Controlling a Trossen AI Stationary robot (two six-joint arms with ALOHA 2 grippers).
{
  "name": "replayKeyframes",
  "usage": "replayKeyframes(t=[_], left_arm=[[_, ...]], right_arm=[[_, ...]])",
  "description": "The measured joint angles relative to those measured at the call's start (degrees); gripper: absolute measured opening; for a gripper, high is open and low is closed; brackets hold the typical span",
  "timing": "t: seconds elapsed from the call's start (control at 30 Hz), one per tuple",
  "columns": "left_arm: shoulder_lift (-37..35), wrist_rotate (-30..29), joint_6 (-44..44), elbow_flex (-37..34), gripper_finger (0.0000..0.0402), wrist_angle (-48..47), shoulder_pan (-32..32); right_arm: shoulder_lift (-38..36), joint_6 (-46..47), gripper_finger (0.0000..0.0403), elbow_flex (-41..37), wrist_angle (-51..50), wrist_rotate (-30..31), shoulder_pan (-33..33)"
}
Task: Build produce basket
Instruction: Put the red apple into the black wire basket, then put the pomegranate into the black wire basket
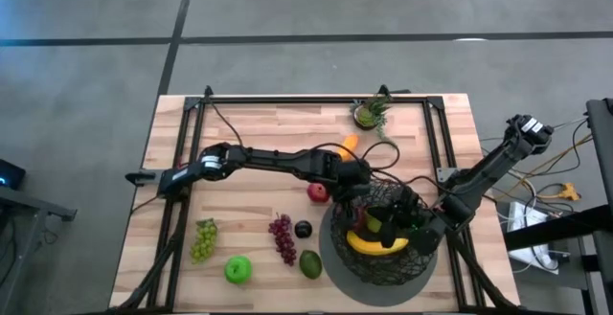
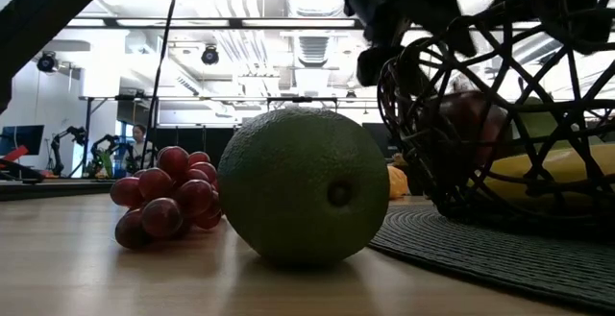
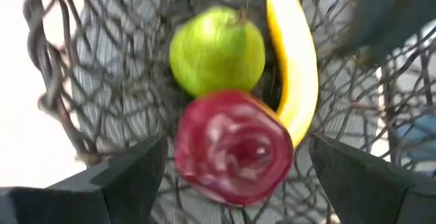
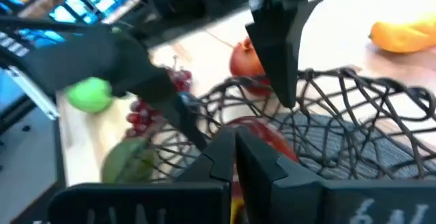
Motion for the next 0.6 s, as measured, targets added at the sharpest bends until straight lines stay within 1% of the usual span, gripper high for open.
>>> replayKeyframes(t=[0.17,0.3,0.4,0.53,0.6], left_arm=[[-0.1,0.03,1.07,0.02,0.0338,3.65,-0.09],[-1.44,-0.22,0.74,0.02,0.0338,2.34,-0.02],[-4.24,-5.01,-1.5,0.02,0.0338,0.37,-0.04],[-10.38,-15.95,-3.74,0.02,0.0338,-4.04,-0.68],[-13.58,-21.21,-4.84,0.02,0.0338,-7.74,-1.55]], right_arm=[[1.77,1.57,0.0008,-1.12,-0.34,-2.26,-0.4],[1.64,1.94,0.0008,-1.14,-0.81,-2.63,0.06],[0.28,1.48,0.0008,-0.94,-0.87,-2.8,0.72],[-1.98,0.27,0.0008,-0.61,-0.7,-3.37,1.01],[-2.79,-1.45,0.0008,0.07,-0.5,-4.4,0.98]])
